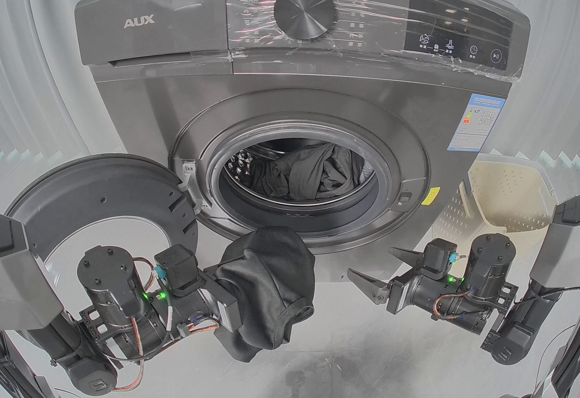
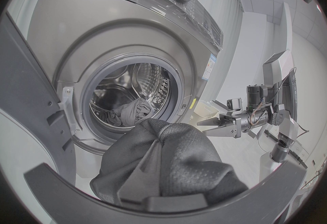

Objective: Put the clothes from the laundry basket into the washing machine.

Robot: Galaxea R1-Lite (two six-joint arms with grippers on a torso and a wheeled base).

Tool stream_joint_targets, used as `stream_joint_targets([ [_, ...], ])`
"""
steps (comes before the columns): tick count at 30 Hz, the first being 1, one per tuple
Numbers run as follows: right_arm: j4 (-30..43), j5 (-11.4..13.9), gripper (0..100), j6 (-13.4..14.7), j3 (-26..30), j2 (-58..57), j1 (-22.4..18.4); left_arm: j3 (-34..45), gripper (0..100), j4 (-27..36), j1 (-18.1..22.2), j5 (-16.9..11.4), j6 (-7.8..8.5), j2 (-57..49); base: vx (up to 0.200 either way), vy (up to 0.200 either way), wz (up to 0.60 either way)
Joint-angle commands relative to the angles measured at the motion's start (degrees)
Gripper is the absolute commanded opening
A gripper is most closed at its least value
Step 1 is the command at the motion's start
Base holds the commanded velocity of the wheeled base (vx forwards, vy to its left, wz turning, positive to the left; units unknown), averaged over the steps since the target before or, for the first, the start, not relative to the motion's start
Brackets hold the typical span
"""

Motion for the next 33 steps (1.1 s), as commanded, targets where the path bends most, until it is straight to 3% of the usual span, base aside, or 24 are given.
stream_joint_targets([
  [1,-0.04,0.01,100,-0.01,-0.01,0.07,0.03,0.10,0,-0.05,-0.02,0.07,0.23,0.77,0.000,0.000,0.00],
  [8,-0.04,0.01,100,-0.01,-0.01,0.16,0.03,-0.25,0,-0.05,-0.02,0.07,0.31,1.12,0.000,0.000,0.00],
  [17,-0.04,0.01,100,-0.01,0.17,0.16,0.03,-0.34,0,-0.05,0.07,0.07,0.31,1.30,0.200,0.000,0.00],
  [22,-0.04,0.19,100,-0.01,0.79,-0.28,0.56,-0.43,0,-0.05,0.15,0.07,0.40,1.30,0.000,0.000,0.00],
  [28,0.05,0.72,100,-1.06,8.52,-5.56,7.24,0.19,0,-0.14,-0.99,0.77,0.75,0.77,0.000,0.000,0.00],
  [31,0.05,0.54,100,-2.12,9.66,-7.67,9.79,-1.84,0,-0.05,-1.60,2.62,2.34,1.65,0.000,0.000,0.00],
  [33,0.05,0.45,100,-2.29,9.84,-8.11,9.96,-3.15,0,0.03,-1.52,2.53,2.51,2.88,0.000,0.000,0.00],
])
